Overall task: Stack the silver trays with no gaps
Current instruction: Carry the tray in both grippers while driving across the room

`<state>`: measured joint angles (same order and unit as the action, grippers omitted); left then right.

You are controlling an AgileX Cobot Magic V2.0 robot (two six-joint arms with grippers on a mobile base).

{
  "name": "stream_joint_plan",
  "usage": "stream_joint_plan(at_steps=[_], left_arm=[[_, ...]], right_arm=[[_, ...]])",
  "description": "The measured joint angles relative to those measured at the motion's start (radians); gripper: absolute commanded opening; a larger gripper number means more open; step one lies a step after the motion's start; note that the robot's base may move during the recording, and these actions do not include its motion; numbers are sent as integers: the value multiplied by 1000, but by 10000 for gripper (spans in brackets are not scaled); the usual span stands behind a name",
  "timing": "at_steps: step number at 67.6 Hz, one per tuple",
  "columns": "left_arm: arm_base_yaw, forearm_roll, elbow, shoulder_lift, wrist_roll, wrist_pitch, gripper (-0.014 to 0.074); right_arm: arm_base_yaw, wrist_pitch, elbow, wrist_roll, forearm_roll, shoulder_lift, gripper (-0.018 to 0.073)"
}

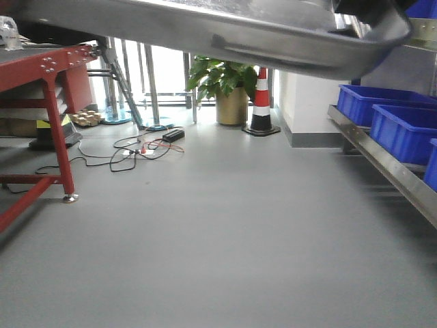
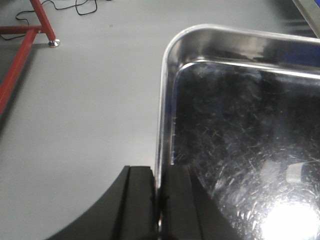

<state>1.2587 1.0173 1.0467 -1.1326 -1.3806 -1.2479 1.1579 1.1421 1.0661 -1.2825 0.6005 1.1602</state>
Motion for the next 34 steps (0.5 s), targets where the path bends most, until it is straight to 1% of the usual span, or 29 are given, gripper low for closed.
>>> stream_joint_plan(at_steps=[34], left_arm=[[0,2,0,0,0,-1,-16]], right_arm=[[0,-2,0,0,0,0,-15]])
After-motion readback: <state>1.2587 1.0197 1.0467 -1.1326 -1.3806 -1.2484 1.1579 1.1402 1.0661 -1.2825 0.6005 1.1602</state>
